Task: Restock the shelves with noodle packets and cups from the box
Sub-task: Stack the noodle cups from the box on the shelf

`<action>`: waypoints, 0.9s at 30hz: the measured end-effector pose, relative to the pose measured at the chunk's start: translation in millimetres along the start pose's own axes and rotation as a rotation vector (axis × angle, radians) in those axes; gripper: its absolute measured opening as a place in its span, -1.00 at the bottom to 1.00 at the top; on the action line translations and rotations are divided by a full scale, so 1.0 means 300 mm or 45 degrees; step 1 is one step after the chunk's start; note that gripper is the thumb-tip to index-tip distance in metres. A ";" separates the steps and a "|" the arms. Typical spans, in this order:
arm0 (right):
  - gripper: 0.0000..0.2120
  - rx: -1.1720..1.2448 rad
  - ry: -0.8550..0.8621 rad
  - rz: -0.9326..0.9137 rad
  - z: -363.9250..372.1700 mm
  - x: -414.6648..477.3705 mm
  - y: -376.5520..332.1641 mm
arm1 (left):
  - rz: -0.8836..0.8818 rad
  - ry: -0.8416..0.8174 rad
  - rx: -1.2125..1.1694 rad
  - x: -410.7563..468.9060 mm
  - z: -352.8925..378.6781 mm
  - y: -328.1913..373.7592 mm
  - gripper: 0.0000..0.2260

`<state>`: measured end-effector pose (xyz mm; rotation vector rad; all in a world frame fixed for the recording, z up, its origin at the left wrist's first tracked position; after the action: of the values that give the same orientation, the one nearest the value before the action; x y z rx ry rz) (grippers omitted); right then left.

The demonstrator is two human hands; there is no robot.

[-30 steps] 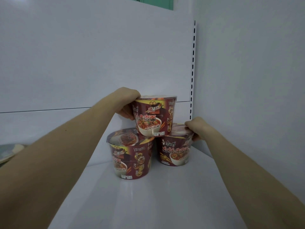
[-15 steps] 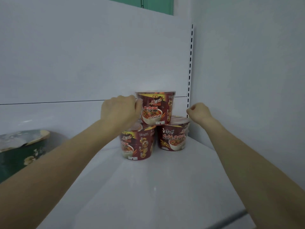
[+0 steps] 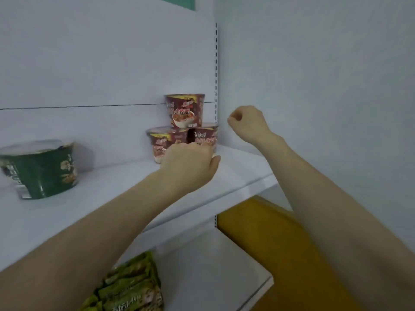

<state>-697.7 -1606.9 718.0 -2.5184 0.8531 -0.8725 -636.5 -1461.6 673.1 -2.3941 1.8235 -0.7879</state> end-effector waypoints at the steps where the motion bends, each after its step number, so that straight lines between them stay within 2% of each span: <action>1: -0.80 -0.021 0.005 0.006 -0.011 -0.067 -0.001 | 0.032 -0.016 -0.016 -0.038 -0.003 0.043 -0.65; 5: -0.77 -0.076 -0.011 0.044 -0.047 -0.336 0.030 | 0.198 -0.012 -0.142 -0.183 0.013 0.229 -0.71; 9: -0.77 -0.145 -0.021 0.151 -0.064 -0.570 0.124 | 0.368 0.030 -0.304 -0.325 0.075 0.390 -0.69; 11: -0.77 -0.137 -0.018 0.219 -0.060 -0.669 0.184 | 0.405 0.049 -0.446 -0.389 0.133 0.453 -0.68; 13: -0.77 -0.146 -0.028 0.284 -0.046 -0.759 0.255 | 0.443 -0.042 -0.647 -0.433 0.208 0.519 -0.68; 19: -0.77 -0.186 -0.181 0.499 0.058 -1.005 0.532 | 0.427 -0.322 -0.787 -0.538 0.475 0.766 -0.68; 24: -0.71 -0.120 -0.412 0.708 0.154 -1.166 0.780 | 0.316 -0.577 -0.962 -0.615 0.675 0.921 -0.67; 27: -0.70 -0.054 -0.526 0.778 0.219 -1.225 0.888 | 0.186 -0.656 -1.037 -0.659 0.776 0.985 -0.68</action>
<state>-1000.8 -1567.6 376.3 -2.1381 1.3762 -0.1342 -842.3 -1437.5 302.1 -2.4183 2.2802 0.6745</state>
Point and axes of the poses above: each hand's wrist, its own x-axis towards the middle knuckle, its own z-axis out of the palm, y = z × x, the point moved 4 cm from there along x, towards the middle knuckle, and after that the axes turned 15 degrees about -y, right-handed, at the moved point
